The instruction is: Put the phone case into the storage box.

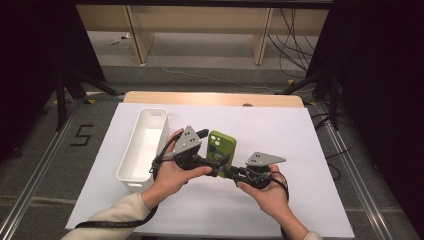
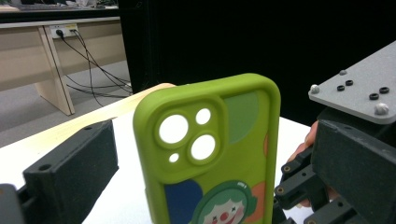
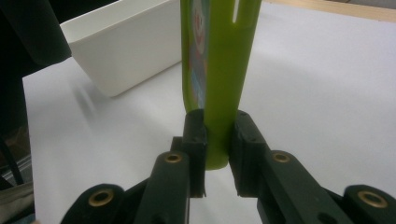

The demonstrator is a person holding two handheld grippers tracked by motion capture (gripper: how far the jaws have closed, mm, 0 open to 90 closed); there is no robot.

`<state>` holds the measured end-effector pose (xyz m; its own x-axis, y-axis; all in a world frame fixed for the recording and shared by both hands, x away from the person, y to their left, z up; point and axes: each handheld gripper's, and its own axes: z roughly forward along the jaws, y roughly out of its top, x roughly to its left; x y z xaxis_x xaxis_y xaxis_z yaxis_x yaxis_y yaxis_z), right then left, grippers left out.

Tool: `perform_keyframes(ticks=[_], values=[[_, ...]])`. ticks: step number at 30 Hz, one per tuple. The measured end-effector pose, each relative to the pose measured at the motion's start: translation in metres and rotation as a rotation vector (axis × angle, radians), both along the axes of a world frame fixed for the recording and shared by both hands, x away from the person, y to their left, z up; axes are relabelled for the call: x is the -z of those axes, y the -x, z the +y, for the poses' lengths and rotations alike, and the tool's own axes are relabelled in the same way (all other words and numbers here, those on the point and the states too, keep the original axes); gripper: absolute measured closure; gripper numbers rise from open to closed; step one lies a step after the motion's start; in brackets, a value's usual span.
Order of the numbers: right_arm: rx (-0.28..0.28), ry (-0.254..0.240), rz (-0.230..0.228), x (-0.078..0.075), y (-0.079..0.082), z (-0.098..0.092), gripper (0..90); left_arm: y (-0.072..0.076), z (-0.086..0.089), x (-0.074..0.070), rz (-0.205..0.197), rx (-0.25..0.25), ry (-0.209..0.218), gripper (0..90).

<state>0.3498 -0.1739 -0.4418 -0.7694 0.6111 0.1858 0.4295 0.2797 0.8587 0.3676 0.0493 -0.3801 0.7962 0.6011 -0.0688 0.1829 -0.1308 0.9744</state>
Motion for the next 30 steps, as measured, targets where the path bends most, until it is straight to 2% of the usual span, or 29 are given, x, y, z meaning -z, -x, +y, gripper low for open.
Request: perform_keyframes(ticks=[17,30], values=[[0.027,0.01,0.002,0.003,-0.001,0.0,78.6,-0.007,-0.01,0.003,0.013,-0.07,0.005,3.4],[0.048,0.016,0.005,0.004,-0.002,0.0,78.5,-0.007,-0.018,0.004,0.014,-0.089,0.0,5.0]])
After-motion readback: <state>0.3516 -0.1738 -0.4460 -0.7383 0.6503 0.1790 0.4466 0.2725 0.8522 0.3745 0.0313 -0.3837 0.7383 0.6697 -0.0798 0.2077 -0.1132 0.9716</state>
